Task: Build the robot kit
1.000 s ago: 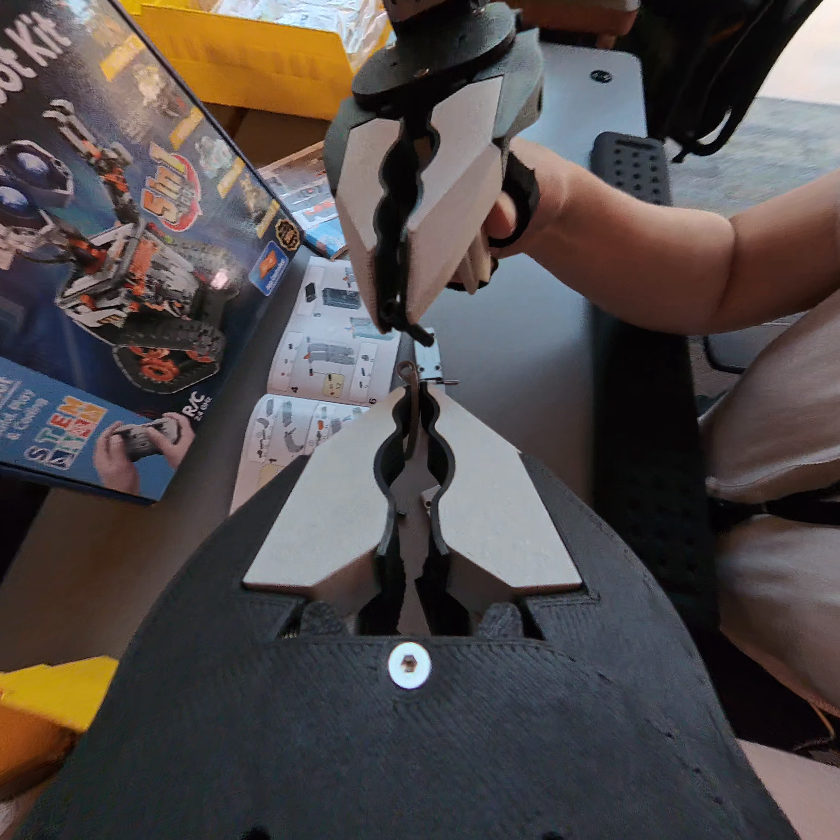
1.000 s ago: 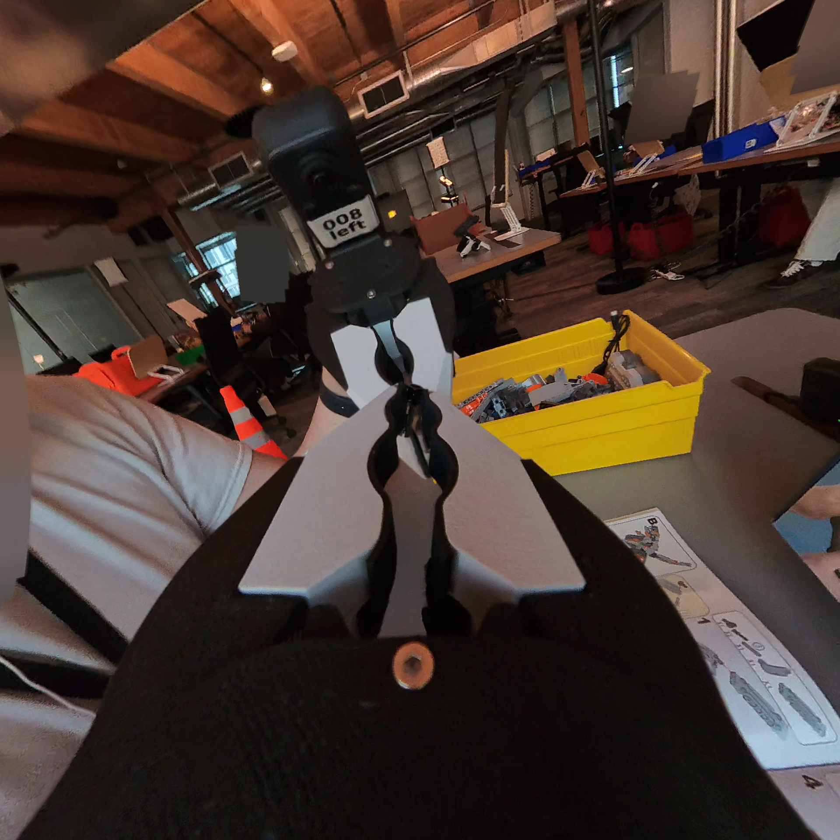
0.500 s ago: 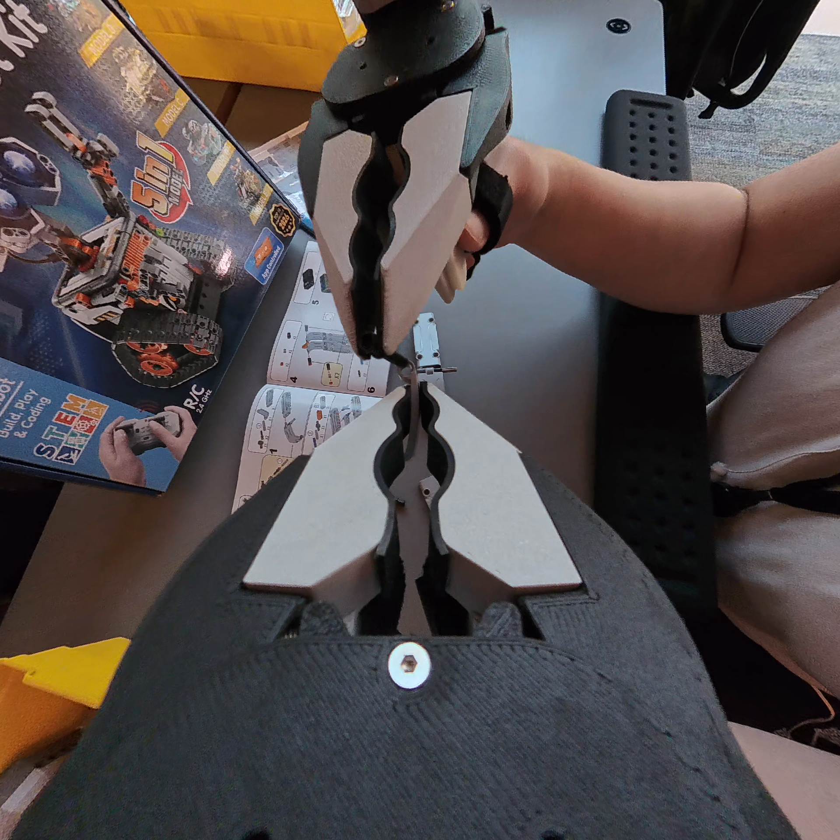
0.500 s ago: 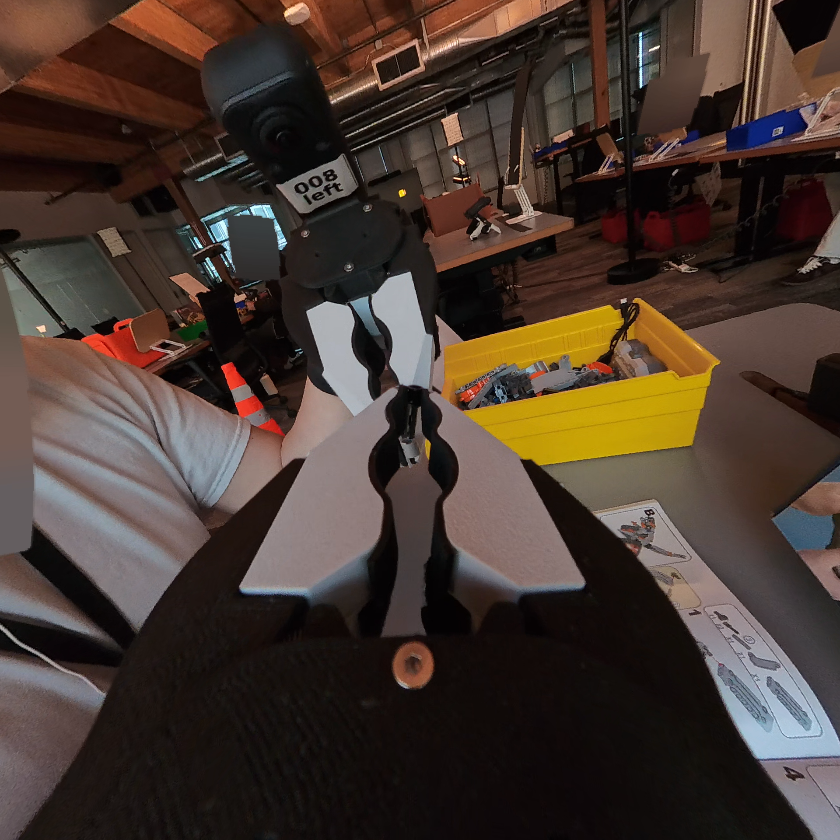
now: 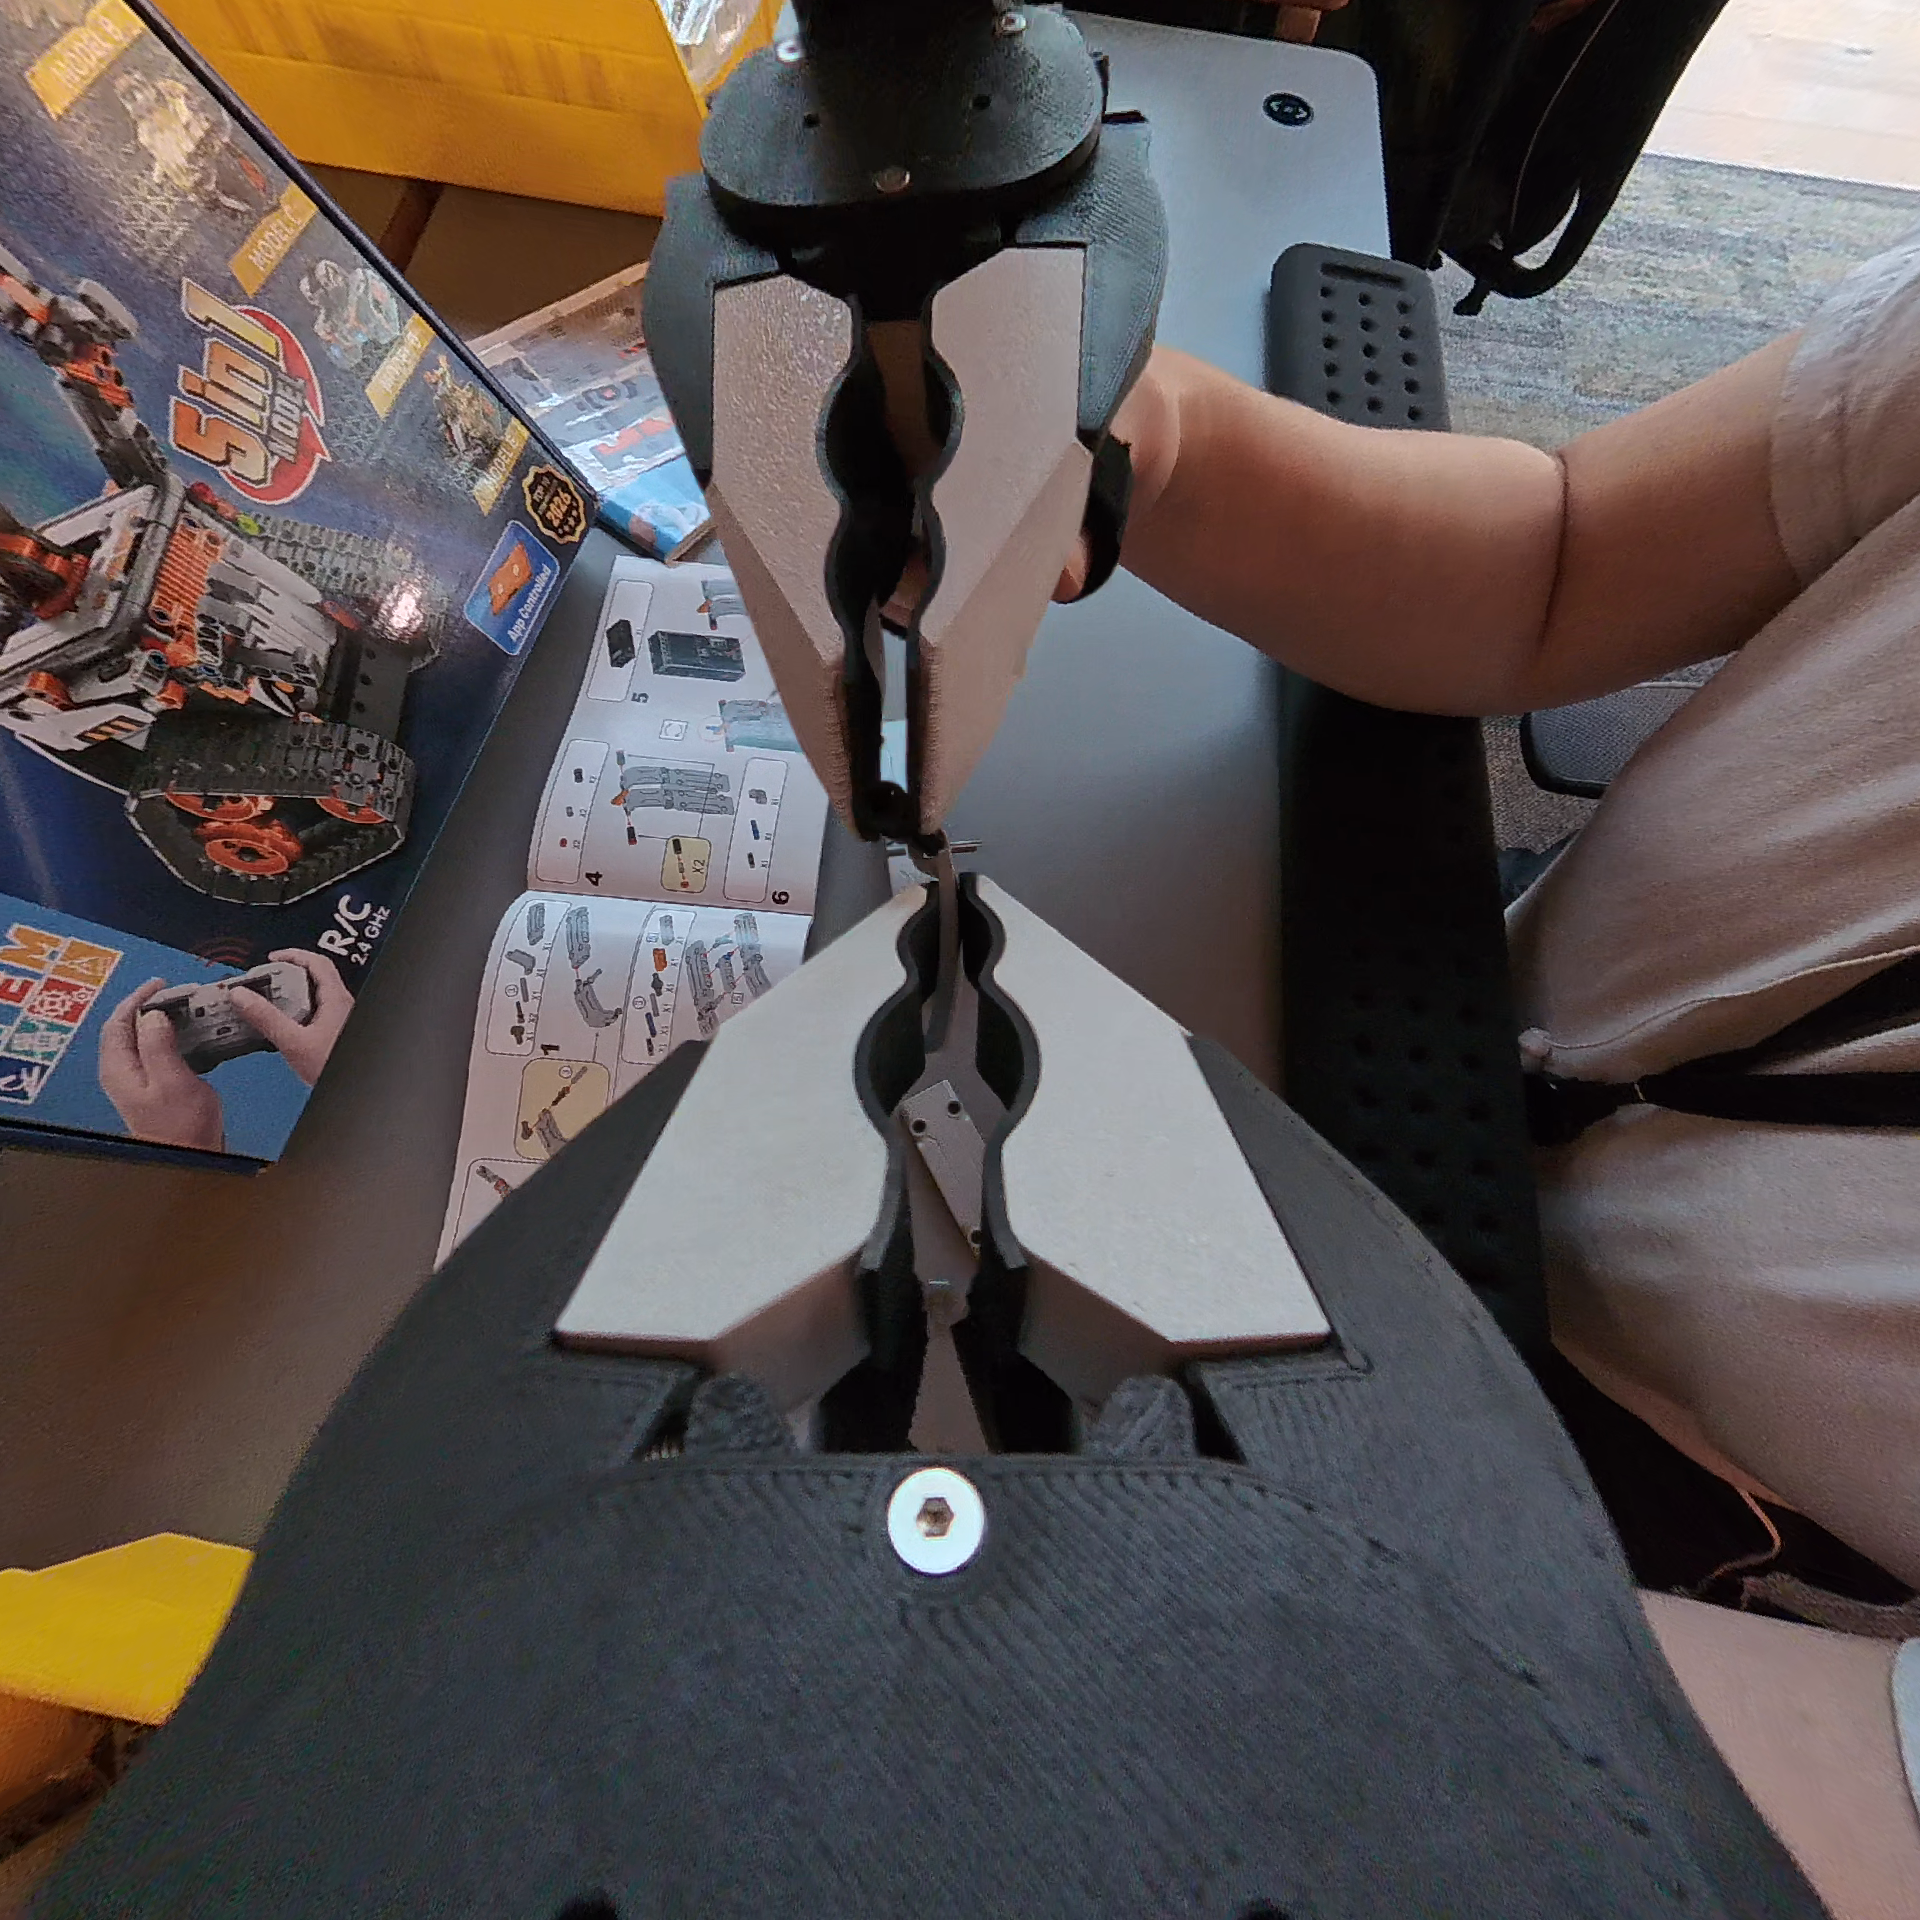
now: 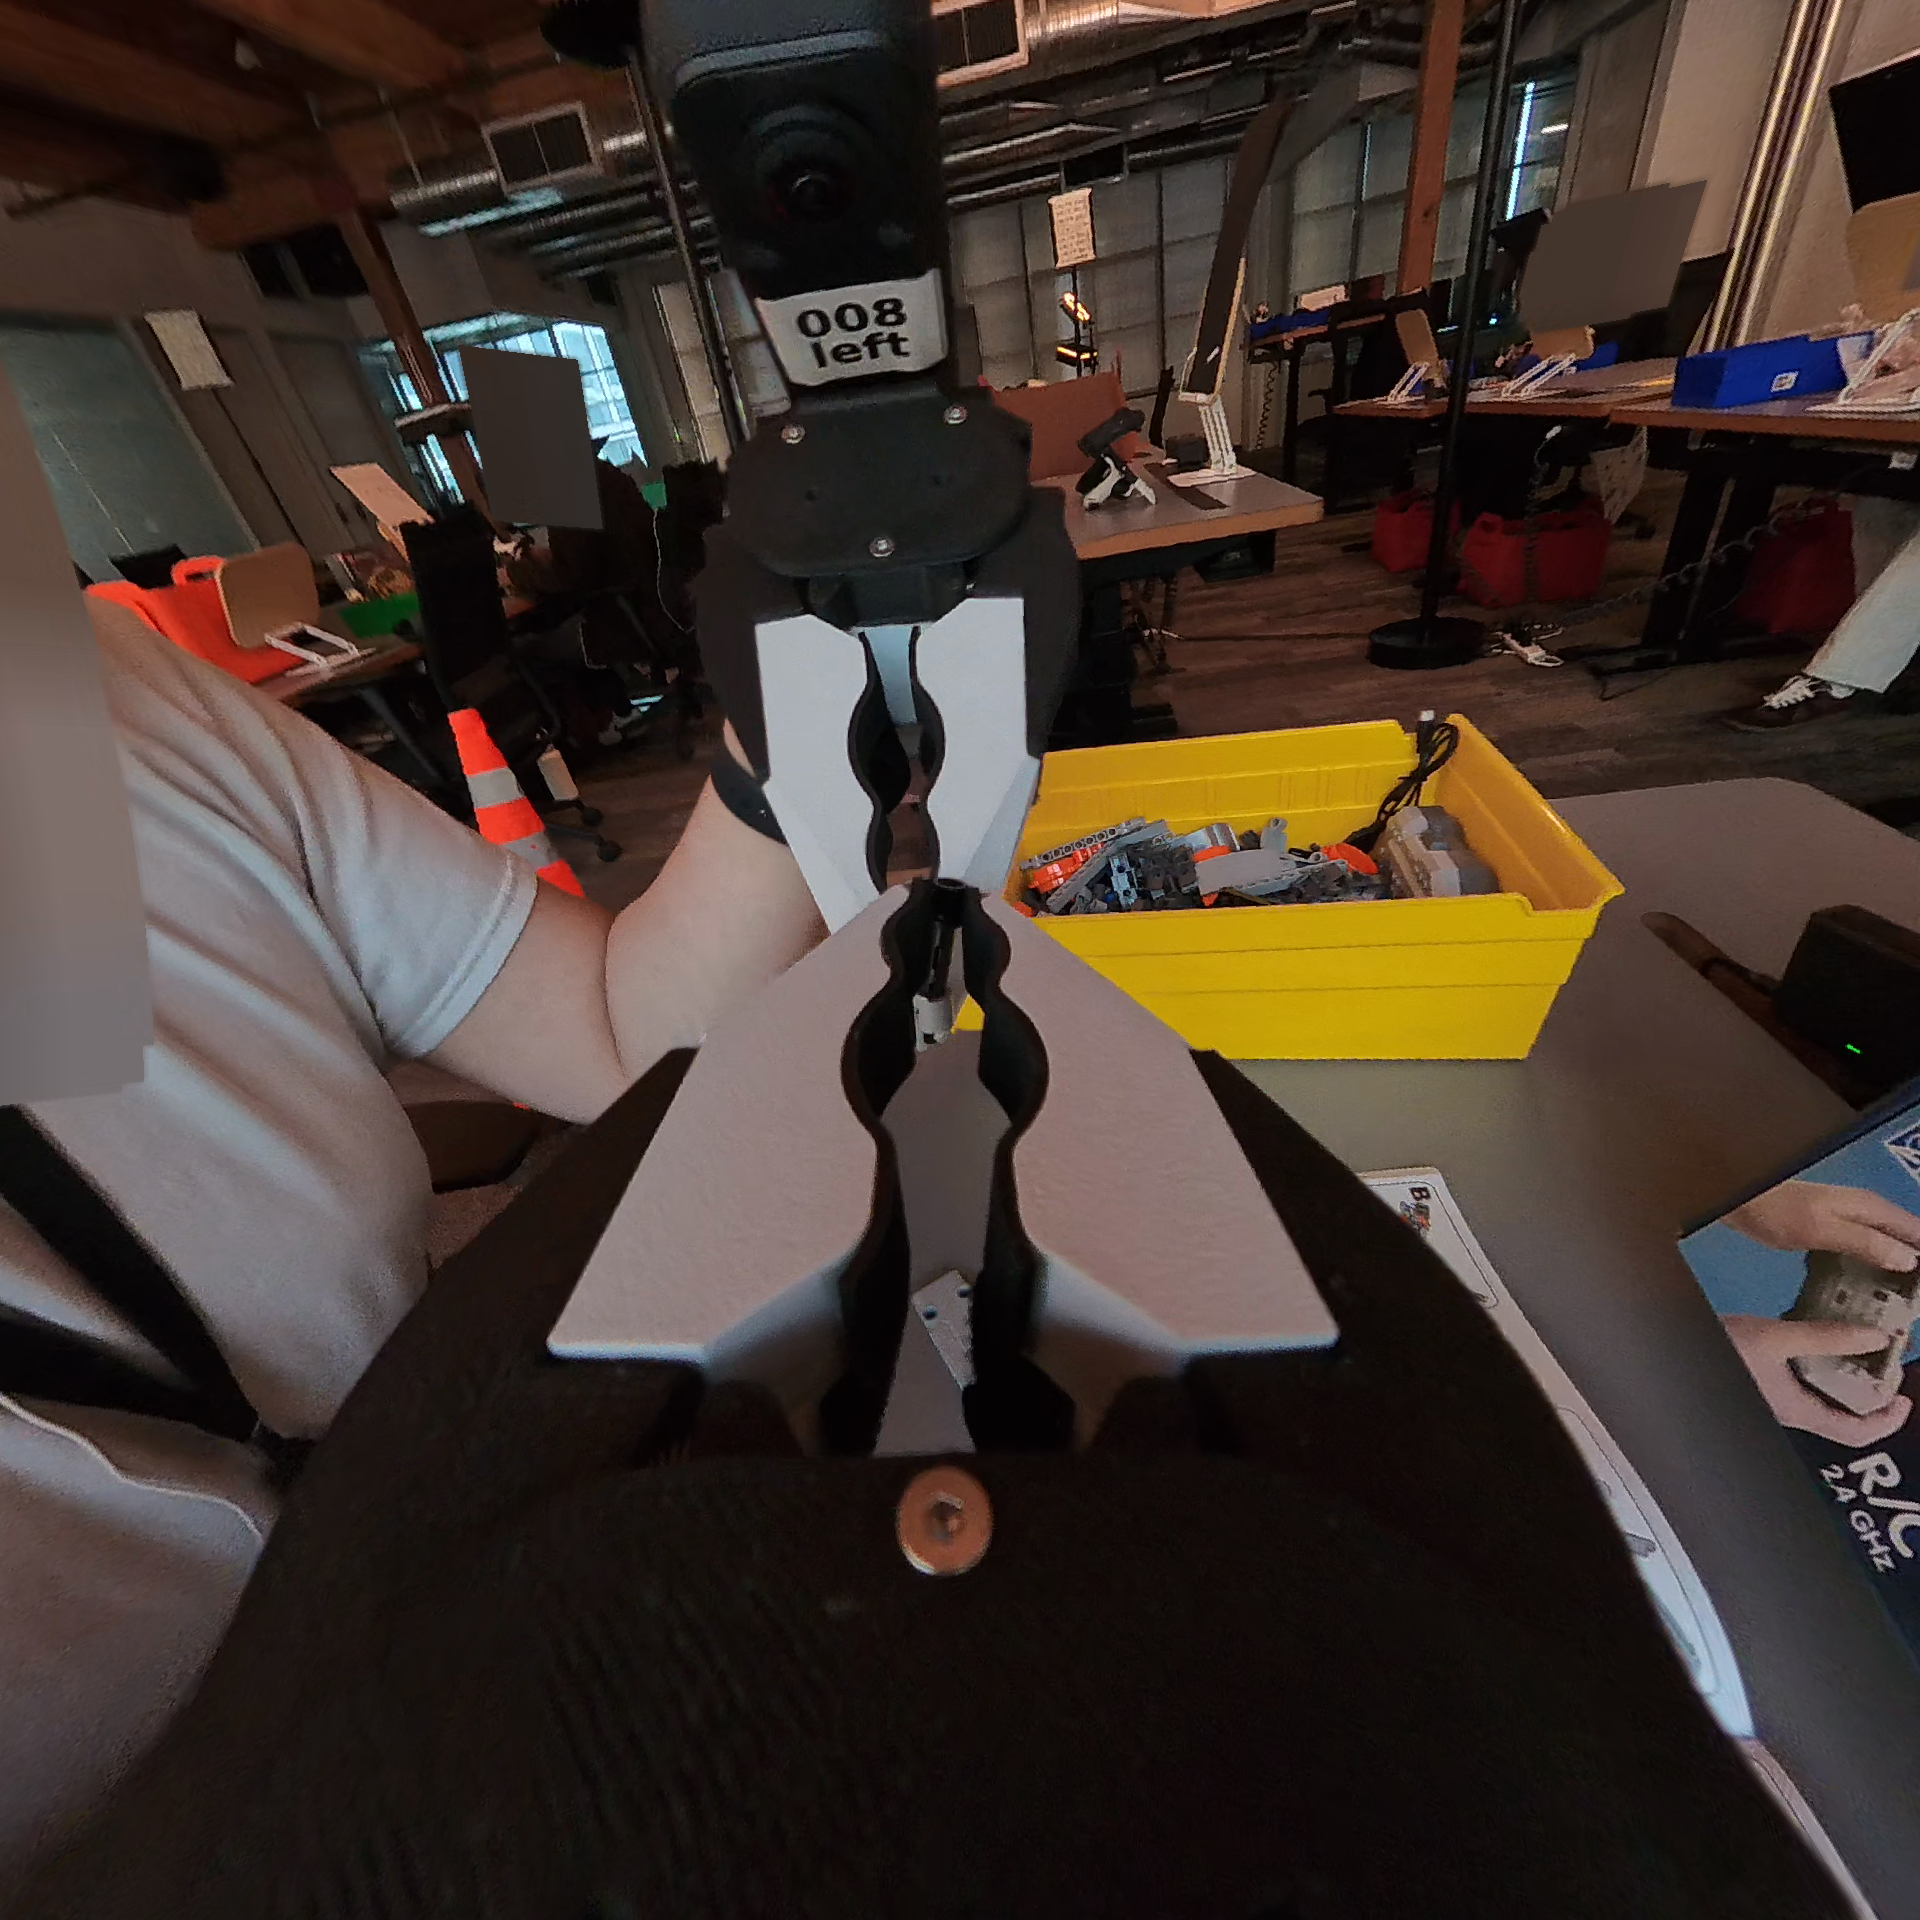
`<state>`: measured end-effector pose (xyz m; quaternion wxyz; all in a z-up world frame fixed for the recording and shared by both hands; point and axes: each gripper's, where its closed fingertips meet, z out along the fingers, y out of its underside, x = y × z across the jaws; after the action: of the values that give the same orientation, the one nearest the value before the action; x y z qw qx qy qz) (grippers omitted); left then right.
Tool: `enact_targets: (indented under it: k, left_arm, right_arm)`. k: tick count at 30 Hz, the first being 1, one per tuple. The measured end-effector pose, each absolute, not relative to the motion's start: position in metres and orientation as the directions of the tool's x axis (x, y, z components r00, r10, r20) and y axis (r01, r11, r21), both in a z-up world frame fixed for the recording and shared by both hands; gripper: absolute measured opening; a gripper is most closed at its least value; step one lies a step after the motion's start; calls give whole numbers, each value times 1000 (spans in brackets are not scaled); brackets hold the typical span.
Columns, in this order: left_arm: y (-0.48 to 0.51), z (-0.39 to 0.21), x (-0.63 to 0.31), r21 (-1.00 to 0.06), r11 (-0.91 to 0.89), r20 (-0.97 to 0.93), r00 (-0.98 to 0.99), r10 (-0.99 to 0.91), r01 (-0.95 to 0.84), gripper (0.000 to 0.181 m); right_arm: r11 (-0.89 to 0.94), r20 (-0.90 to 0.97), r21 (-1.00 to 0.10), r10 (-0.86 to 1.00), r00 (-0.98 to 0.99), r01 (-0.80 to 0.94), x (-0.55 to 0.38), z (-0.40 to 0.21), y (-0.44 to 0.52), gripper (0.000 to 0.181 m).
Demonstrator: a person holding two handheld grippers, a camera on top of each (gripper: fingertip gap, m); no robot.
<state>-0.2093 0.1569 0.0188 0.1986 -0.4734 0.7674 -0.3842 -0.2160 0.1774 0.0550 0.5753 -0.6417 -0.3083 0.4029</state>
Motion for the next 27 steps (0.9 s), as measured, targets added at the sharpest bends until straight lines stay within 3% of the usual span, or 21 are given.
enact_targets:
  k: [12,27]
  left_arm:
    - [158,20,-205,-780,201,105,-441,-891,-592,1]
    - [141,20,-211,-795,224,166,-557,-814,-564,1]
  right_arm:
    - [-99,-106,-994,849,517,-41,-211,55,179,4]
    - [-184,-209,-977,915,346,-105,-217,55,162,3]
